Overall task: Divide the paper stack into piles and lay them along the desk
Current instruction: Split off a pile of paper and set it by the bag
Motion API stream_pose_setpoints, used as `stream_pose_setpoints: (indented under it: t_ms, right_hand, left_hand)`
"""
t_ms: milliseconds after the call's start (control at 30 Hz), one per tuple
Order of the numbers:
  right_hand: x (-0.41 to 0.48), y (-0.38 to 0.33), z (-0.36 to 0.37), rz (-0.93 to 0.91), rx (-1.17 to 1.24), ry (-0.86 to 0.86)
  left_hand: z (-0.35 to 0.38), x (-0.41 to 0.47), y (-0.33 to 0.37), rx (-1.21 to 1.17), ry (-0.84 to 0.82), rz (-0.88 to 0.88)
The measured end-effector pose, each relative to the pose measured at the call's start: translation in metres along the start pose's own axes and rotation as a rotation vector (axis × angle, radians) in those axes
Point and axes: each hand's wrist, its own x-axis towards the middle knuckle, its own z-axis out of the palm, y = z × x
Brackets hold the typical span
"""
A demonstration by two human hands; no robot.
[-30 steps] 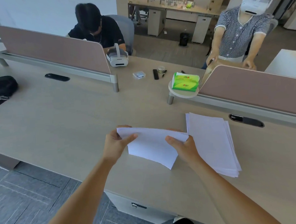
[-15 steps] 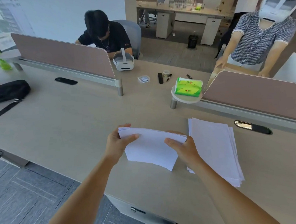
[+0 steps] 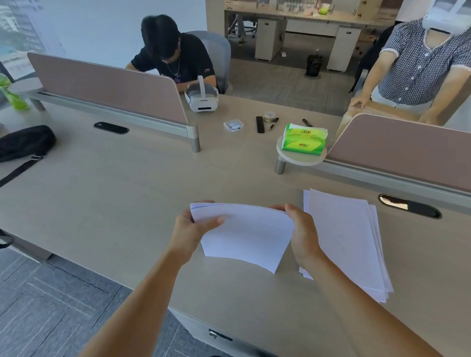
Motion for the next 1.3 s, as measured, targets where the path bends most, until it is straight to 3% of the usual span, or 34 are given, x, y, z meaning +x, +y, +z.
stream_pose_setpoints:
  t_ms: [133,267,400,533,633,733,833,1033,1167,1300]
  right_hand:
    - [0.001,0.000,-0.001,-0.009,-0.031,-0.001]
    - [0.001,0.000,0.000,-0.016,-0.036,0.000]
    - [0.002,0.005,-0.005,-0.053,-0.001,-0.076]
    - [0.001,0.013,-0.021,-0.057,-0.159,-0.182]
    - [0.005,0.020,-0.024,-0.001,-0.267,-0.150]
    - [0.008,0.020,-0.022,0.021,-0.300,-0.138]
    - [0.012,0.018,-0.022,0.015,-0.338,-0.143]
    - [0.016,0.013,-0.020,-0.011,-0.451,-0.113]
    - [0.014,-0.010,-0.006,-0.060,-0.429,-0.126]
    - [0.005,-0.051,0.023,-0.145,-0.417,-0.121]
  left_hand:
    - [0.004,-0.002,0.005,-0.070,0.074,0.042]
    - [0.021,-0.004,0.018,-0.018,0.256,0.058]
    - [0.025,-0.003,0.022,-0.016,0.281,0.032]
    - [0.019,-0.002,0.021,-0.045,0.230,0.053]
    - [0.006,-0.004,0.009,-0.089,0.073,0.111]
    - [-0.013,-0.007,-0.007,0.132,-0.036,0.110]
    - [-0.031,-0.006,-0.016,0.545,0.068,0.170]
    - [-0.042,-0.002,-0.009,0.789,0.166,0.366]
    - [-0.048,-0.006,0.007,0.782,0.239,0.348]
    - [-0.072,-0.027,0.051,0.601,0.198,0.297]
